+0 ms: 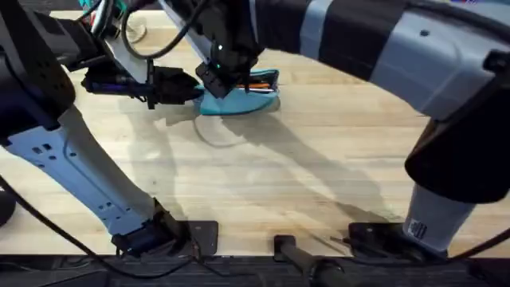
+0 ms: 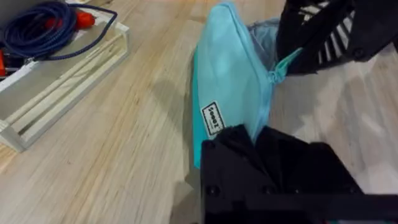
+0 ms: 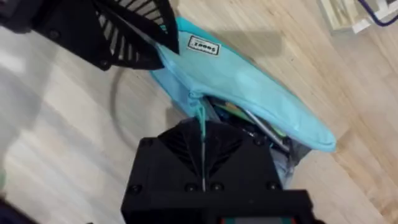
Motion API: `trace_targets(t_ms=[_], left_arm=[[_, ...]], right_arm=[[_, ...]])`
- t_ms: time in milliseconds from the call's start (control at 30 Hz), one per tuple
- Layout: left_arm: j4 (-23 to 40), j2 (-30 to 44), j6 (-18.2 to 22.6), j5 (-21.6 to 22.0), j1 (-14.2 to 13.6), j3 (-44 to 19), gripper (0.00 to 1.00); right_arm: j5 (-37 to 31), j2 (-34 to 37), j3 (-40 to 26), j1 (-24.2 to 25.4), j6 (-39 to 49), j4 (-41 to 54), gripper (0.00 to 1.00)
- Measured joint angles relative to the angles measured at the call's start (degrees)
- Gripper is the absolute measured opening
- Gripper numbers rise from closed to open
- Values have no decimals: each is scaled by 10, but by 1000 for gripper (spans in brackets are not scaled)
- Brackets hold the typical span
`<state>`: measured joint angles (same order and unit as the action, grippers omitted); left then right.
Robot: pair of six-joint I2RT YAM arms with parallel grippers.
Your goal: Unzip the bag, pick up the pens from the table one at a time and place them inside, then zip the bag closed.
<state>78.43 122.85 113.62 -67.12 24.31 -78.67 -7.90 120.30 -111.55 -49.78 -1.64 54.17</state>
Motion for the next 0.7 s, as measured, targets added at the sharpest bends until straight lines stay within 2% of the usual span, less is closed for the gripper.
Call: trace_targets(t_ms=[333, 700], left_arm=[[0, 0, 0, -2, -1, 0, 42], [-5, 0, 0, -1, 1, 0, 42]], right_arm=[[84, 0, -5, 37, 0, 14, 30], [92, 0, -8, 61, 9, 61, 31]])
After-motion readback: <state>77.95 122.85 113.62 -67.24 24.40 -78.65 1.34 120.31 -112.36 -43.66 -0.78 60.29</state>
